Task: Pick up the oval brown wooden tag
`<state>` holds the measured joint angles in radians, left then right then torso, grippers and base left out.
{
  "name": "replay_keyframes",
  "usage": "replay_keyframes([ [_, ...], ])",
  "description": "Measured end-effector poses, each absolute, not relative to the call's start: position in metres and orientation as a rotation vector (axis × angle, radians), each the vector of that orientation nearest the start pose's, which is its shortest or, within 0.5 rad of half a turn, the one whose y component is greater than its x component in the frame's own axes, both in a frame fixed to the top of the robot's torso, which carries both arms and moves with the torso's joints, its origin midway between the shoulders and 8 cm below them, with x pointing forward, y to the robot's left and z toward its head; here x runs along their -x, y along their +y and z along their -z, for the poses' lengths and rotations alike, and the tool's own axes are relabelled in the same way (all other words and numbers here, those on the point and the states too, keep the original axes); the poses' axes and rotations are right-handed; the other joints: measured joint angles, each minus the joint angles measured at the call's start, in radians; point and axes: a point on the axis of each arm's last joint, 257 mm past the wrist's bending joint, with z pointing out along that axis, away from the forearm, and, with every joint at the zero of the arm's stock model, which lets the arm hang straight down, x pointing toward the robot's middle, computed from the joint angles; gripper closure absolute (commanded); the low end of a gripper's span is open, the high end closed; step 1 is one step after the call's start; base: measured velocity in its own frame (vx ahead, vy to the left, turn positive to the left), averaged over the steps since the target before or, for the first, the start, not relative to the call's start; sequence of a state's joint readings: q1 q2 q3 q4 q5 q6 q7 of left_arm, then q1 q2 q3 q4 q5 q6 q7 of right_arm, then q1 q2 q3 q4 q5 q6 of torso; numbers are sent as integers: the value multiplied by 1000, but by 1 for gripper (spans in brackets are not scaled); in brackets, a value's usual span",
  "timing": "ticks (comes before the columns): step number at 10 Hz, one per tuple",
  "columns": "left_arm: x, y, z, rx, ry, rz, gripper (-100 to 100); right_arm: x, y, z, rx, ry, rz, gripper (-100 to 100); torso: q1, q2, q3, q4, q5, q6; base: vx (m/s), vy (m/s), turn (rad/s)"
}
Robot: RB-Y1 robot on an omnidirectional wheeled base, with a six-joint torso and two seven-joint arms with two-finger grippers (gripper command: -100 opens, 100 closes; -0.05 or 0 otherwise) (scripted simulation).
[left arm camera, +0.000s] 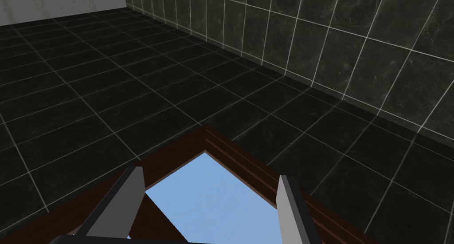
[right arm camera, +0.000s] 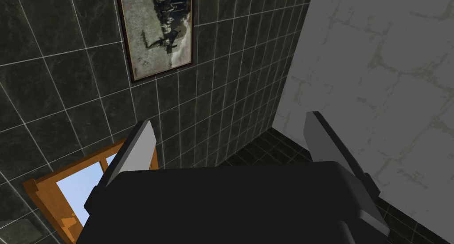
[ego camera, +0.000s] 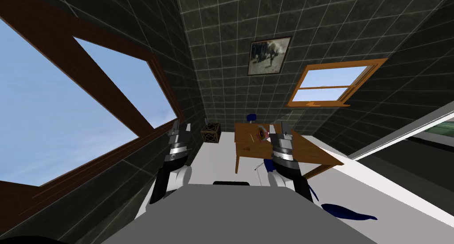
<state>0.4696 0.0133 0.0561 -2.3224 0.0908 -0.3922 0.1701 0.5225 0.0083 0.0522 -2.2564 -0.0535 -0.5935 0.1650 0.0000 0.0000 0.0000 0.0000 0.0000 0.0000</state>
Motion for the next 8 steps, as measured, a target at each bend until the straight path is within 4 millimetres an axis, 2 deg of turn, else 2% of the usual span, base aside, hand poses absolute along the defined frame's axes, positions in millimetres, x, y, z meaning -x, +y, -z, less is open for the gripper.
replay_keyframes([
  [4, -350, 304, -34, 790, 537, 1468, 0, -344, -260, 14, -570, 750, -1173, -100, 1, 4, 2, 1, 0, 0, -56, 16, 80],
  [7, -350, 304, -34, 790, 537, 1468, 0, -352, -254, 71, -546, 949, -1073, -100, 1, 6, 4, 1, 0, 0, -91, 24, 127],
  [8, -350, 304, -34, 790, 537, 1468, 0, -351, -252, 101, -539, 1028, -1030, -100, 1, 7, 4, 1, 0, 0, -101, 46, 160],
])
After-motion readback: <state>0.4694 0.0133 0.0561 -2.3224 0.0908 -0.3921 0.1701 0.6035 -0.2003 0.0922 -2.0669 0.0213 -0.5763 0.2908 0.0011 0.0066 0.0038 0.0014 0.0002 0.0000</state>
